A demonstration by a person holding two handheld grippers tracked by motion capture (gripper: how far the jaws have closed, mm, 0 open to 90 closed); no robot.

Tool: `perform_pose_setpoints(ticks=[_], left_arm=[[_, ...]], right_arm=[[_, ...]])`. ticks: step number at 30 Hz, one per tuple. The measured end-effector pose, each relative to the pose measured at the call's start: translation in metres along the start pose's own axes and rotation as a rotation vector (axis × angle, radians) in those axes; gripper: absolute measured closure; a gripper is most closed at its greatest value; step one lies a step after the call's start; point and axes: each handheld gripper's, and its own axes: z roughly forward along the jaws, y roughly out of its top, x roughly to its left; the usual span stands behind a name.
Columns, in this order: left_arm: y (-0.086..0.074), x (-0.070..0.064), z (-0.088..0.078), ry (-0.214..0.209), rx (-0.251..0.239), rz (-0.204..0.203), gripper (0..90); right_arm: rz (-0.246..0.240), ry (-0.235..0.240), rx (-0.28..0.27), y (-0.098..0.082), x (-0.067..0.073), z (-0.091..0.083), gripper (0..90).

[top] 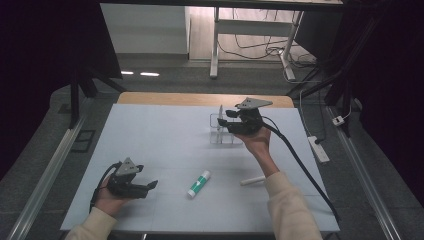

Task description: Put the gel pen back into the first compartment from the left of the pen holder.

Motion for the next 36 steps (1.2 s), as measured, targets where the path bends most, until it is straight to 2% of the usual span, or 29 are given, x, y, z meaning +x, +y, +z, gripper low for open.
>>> perform_pose_setpoints(ticks=[3,8,13,24,36], left_arm=[[0.000,0.000,0.000,0.000,0.001,-0.002,20.7],[0.001,-0.001,0.001,0.001,0.005,0.002,20.7],[0.001,-0.001,0.000,0.003,0.001,-0.001,20.7],[0.000,0.000,0.001,0.006,0.004,0.000,20.7],[0.000,0.000,0.000,0.007,0.005,0.002,20.7]], right_arm=[[-0.003,0.020,0.017,-0.005,0.002,-0.007,48.5],[-0.038,0.018,0.052,-0.013,0.007,-0.021,47.1],[-0.041,0.030,0.082,-0.023,0.009,-0.029,46.7],[-0.055,0.057,0.150,-0.043,0.011,-0.039,45.6],[-0.085,0.092,0.194,-0.057,0.011,-0.045,42.4]])
